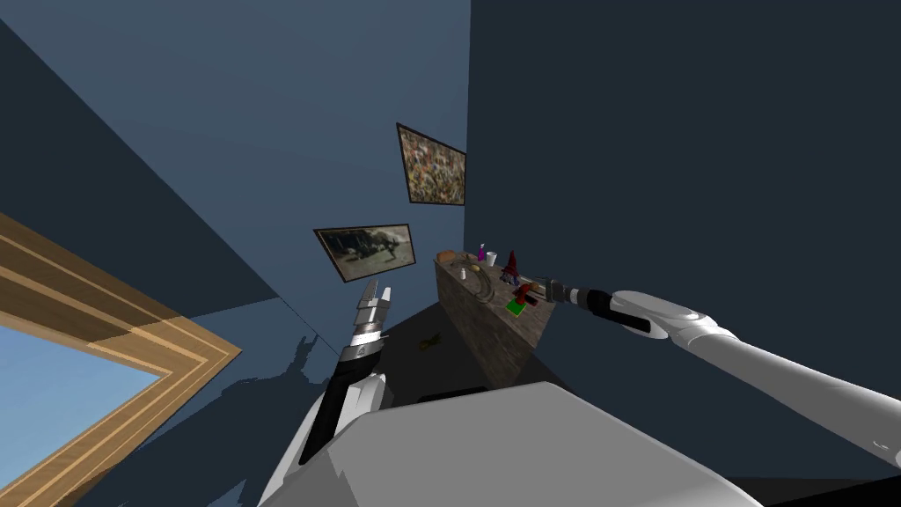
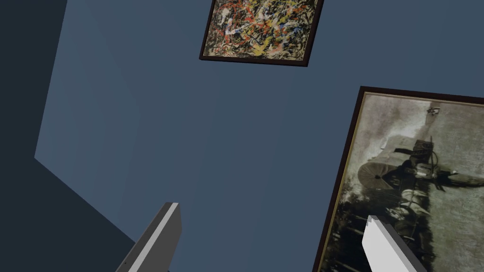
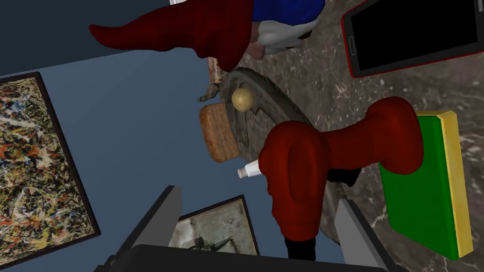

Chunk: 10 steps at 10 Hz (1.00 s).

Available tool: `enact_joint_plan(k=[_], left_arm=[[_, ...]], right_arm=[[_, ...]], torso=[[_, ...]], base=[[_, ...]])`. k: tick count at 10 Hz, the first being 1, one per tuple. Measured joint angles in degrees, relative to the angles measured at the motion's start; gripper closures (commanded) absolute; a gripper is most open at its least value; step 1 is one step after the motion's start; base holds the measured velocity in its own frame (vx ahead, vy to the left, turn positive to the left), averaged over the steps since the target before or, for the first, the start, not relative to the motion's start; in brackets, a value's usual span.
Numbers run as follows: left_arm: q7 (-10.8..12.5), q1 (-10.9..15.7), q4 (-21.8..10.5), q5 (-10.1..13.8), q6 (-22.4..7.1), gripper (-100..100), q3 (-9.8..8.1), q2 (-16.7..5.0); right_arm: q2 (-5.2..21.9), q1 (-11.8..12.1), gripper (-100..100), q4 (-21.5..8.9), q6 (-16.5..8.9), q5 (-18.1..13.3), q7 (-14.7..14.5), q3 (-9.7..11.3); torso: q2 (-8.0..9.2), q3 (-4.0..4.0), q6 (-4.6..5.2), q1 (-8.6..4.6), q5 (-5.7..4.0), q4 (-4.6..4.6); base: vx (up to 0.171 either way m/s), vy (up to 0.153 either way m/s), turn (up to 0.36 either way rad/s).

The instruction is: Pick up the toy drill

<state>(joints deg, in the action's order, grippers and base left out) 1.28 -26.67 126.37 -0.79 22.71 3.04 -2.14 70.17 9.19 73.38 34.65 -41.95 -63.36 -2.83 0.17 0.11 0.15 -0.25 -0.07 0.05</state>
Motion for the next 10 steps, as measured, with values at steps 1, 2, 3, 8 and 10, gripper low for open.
enact_joint_plan(k=[1, 2, 3, 8, 10], left_arm=[[0.0, 0.01, 0.0, 0.0, 0.0, 0, 0.01, 0.0], [0.0, 0.01, 0.0, 0.0, 0.0, 0, 0.01, 0.01], [0.0, 0.01, 0.0, 0.0, 0.0, 0, 0.01, 0.01], [0.0, -0.01, 0.0, 0.0, 0.0, 0, 0.0, 0.0], [0.0, 0.01, 0.0, 0.0, 0.0, 0, 0.01, 0.0]], right_arm=[[-1.04, -1.87, -100, -0.51, -2.73, 0.99, 2.71, -1.15], [-2.22, -1.74, -100, -0.68, -4.51, 1.93, 4.64, -3.94], [-2.82, -3.94, -100, -2.51, -5.06, 1.9, 6.44, -4.06], [-5.19, -7.92, -100, -7.61, -5.43, 3.47, 14.07, -5.91], [-8.41, -11.57, -100, -11.46, -8.42, 6.39, 17.43, -9.42]], torso=[[-0.05, -0.03, -0.09, 0.08, 0.02, -0.01], [-0.07, -0.04, -0.07, 0.2, 0.04, -0.02], [-0.12, -0.07, -0.09, 0.28, 0.06, -0.03], [-0.02, -0.02, 0.05, 0.08, 0.02, -0.01], [-0.04, -0.03, -0.08, 0.05, -0.01, -0.02]], base=[[-0.004, -0.019, 0.053], [0.0, 0.0, 0.0], [0.003, 0.007, -0.001], [-0.007, -0.028, -0.14], [-0.005, -0.033, -0.01]])
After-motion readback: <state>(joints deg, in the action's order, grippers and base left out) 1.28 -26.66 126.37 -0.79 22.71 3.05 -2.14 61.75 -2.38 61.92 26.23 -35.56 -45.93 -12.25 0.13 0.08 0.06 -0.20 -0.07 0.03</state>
